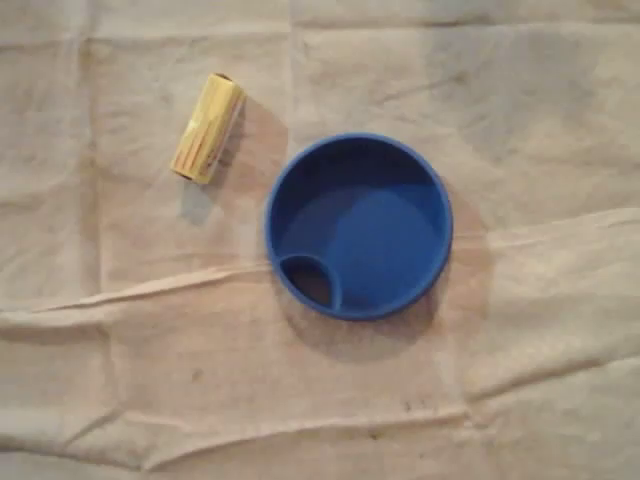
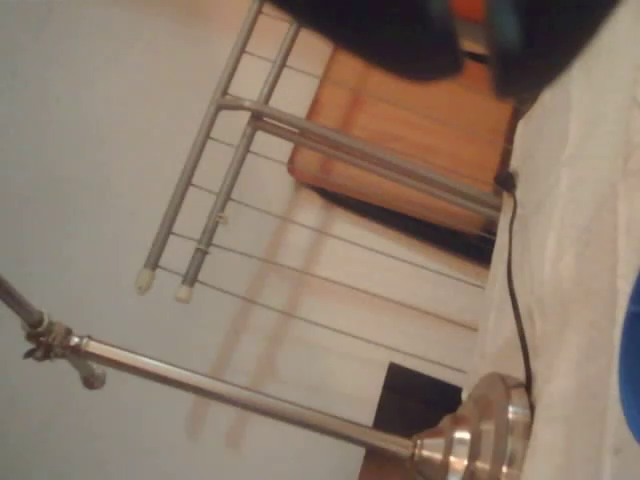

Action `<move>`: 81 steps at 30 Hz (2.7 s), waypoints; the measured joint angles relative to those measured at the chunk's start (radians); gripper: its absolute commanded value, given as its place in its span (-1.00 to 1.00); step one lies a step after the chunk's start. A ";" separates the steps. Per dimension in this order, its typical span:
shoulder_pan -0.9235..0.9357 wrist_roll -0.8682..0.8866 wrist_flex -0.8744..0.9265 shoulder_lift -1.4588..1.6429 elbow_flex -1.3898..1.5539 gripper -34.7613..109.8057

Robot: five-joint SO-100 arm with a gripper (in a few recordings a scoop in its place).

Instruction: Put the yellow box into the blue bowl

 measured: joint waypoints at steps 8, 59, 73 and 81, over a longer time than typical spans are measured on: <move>0.000 0.000 0.000 0.000 0.000 -0.51; 0.604 -1.373 -0.311 -1.243 -0.147 -0.52; 0.830 -1.615 -0.313 -1.658 -0.523 -0.51; 0.919 -1.792 -0.313 -1.881 -0.710 -0.51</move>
